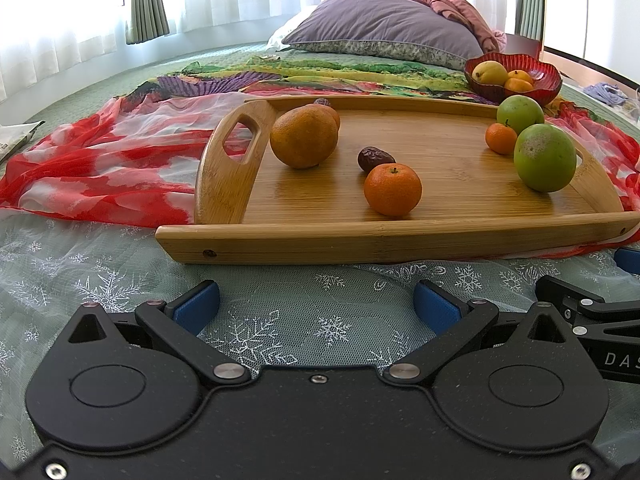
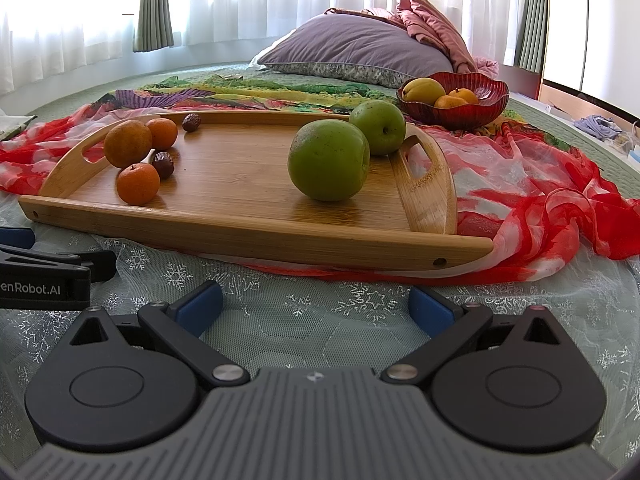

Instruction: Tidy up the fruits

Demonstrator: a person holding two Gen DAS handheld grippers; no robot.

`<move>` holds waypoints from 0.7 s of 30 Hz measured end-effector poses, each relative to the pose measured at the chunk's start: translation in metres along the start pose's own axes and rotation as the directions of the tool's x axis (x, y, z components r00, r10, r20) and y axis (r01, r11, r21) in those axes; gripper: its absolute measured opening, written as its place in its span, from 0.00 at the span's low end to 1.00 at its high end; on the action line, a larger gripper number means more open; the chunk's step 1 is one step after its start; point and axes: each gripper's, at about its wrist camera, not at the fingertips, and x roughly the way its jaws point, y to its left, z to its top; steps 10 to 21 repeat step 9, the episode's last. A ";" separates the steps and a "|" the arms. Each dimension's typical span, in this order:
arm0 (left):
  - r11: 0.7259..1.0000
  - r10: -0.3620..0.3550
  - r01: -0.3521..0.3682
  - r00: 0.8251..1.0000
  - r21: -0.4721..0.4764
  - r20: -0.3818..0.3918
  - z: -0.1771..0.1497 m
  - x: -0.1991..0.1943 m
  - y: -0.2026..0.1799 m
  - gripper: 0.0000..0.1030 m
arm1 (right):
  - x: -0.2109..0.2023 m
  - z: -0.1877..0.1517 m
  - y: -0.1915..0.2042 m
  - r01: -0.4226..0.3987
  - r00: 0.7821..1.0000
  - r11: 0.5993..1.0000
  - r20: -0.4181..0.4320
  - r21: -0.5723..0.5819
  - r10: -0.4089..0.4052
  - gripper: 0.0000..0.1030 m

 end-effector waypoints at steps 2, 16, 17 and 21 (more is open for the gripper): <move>1.000 0.000 0.000 1.000 0.000 0.000 0.000 0.000 0.000 1.00 | 0.000 0.000 0.000 0.000 1.000 1.000 0.000 0.000 0.000 1.00; 1.000 0.001 -0.001 1.000 0.000 0.004 0.000 -0.001 0.000 1.00 | 0.000 0.000 0.000 -0.001 1.000 1.000 0.001 0.001 0.001 1.00; 1.000 0.001 -0.001 1.000 0.000 0.004 0.000 -0.001 0.000 1.00 | 0.000 0.000 0.000 -0.001 1.000 1.000 0.001 0.001 0.001 1.00; 1.000 0.001 -0.001 1.000 0.000 0.004 0.000 -0.001 0.000 1.00 | 0.000 0.000 0.000 -0.001 1.000 1.000 0.001 0.001 0.001 1.00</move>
